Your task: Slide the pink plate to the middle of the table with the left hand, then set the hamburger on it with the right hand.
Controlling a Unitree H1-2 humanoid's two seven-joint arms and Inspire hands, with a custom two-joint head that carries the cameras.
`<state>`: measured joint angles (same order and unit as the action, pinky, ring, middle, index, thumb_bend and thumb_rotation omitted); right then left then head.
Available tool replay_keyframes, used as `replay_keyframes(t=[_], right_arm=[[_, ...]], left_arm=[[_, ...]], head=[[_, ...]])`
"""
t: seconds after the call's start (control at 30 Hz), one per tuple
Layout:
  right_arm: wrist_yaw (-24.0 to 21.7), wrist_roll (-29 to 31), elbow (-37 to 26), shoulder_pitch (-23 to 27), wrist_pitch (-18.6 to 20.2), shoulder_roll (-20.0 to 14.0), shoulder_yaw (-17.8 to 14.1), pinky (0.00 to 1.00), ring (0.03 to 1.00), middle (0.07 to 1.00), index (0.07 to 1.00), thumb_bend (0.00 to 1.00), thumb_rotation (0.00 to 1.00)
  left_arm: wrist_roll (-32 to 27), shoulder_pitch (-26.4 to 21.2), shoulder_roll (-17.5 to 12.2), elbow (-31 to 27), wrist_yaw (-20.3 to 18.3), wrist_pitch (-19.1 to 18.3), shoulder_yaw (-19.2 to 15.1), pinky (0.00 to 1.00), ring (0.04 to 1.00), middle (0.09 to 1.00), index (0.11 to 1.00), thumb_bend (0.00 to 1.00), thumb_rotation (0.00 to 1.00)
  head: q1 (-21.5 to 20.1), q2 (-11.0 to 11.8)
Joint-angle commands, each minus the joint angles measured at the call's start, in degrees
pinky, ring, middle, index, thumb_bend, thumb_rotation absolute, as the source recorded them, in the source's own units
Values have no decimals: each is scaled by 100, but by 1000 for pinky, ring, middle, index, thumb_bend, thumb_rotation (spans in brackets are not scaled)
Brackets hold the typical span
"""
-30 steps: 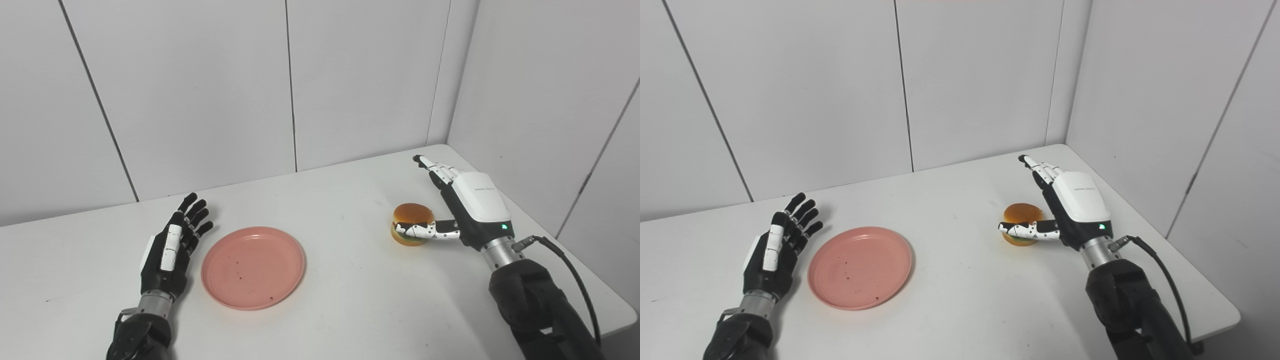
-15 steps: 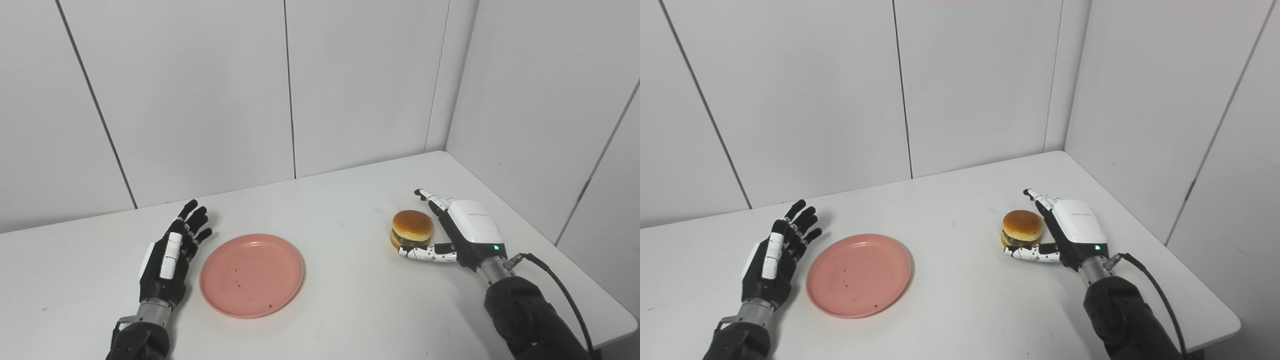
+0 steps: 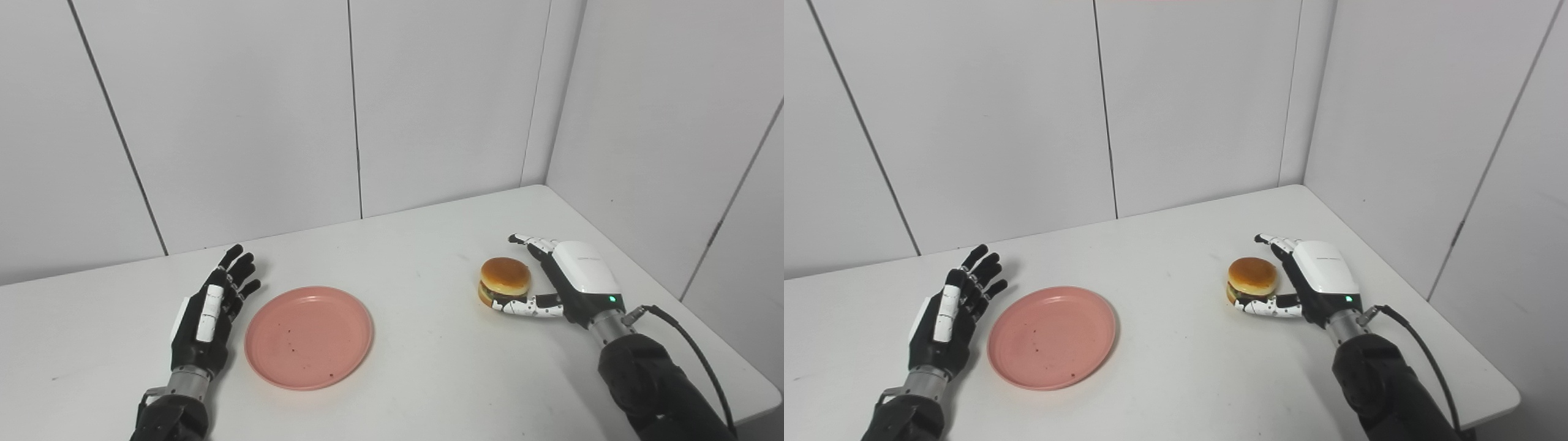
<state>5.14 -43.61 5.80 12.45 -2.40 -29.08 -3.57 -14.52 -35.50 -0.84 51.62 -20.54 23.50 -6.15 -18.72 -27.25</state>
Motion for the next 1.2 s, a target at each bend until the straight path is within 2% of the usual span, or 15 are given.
replay_keyframes(t=[0.0,0.1,0.2,0.33,0.37,0.47,0.57,0.7,0.97,1.17], right_arm=[[472,-22,-51,84,-247,-150,-45,721,773,763,716,817,620],[713,-59,9,22,-354,-198,27,684,734,727,680,803,616],[773,-18,-13,-24,-331,-247,88,676,725,727,685,803,621],[911,65,73,-73,-422,-272,156,677,727,732,689,808,612],[948,85,156,-47,-455,-278,180,677,728,733,690,809,612],[994,174,369,66,-547,-304,219,673,734,736,699,805,631],[685,584,354,239,-448,-293,156,676,746,754,702,802,625],[391,963,195,340,-272,-285,61,654,751,764,702,795,645],[103,933,-115,369,-60,-373,24,643,746,764,707,796,646],[-1,866,-117,465,-104,-463,73,647,733,754,705,784,614]], left_arm=[[24,519,-17,241,11,-45,5,870,926,893,872,937,792],[39,527,-27,172,21,-87,26,875,928,895,876,947,788],[38,532,-41,108,43,-96,32,871,928,893,875,938,793],[51,562,-46,175,71,-40,35,857,919,887,867,949,793],[74,539,-50,276,85,14,42,855,918,886,866,953,792],[104,422,-89,494,74,104,48,863,916,879,872,961,782],[91,240,-171,561,76,128,6,879,918,880,872,967,759],[69,272,-222,455,28,70,-6,873,916,885,863,973,758],[128,415,-164,437,24,84,65,865,915,882,878,961,763],[126,397,-145,442,37,68,72,868,909,873,865,968,766]], head=[[43,7],[59,-2],[77,22],[194,199],[237,339],[250,375],[286,328],[299,327],[268,212],[266,199]])
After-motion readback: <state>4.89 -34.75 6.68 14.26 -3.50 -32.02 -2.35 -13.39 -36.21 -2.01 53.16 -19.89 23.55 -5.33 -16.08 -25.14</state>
